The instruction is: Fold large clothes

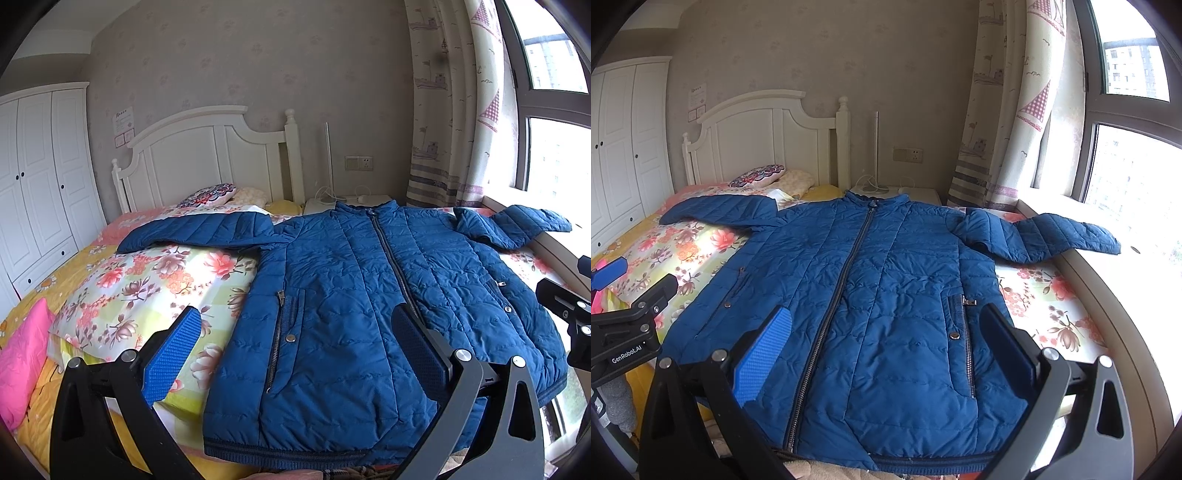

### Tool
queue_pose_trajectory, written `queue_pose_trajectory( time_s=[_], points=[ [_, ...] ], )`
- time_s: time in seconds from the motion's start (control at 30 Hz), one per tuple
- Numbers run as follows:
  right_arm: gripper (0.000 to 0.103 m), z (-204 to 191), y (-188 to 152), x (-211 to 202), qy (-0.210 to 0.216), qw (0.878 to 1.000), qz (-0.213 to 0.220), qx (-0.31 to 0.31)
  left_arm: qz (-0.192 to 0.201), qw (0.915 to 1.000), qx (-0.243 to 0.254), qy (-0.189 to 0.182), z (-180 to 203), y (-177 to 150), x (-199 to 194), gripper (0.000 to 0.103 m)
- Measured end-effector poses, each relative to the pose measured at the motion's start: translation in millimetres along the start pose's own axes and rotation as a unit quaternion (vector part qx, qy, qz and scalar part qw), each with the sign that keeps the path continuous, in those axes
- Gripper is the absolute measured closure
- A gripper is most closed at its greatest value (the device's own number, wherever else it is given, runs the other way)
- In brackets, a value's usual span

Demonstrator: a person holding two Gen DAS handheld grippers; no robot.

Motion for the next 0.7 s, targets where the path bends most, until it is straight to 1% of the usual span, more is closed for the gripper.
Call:
queue_pose_trajectory(
  time_s=[0.23,0.7],
  points=[
    [0.002,0.2,-0.3,0.4,0.0,1.0,0.0,0.0,-0.002,1.0,-0.002,0.001,-3.9,-8.5,0.2,0.004],
    [0.002,-3.2,-2.5,1.3,0.003,1.0,-0.001,0.001,-0.004,1.0,-0.003,0.001,-5.2,-8.3,0.9,0.004]
  ],
)
Point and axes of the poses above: each gripper's, at about its wrist camera, not at the fingertips, and x roughly the way its jaws point, z to its right, y to its top, the point moved 7 cm from there along x, roughly the way its jaws point, and after that the axes turned 1 degree about -y, right-handed, at the moved point
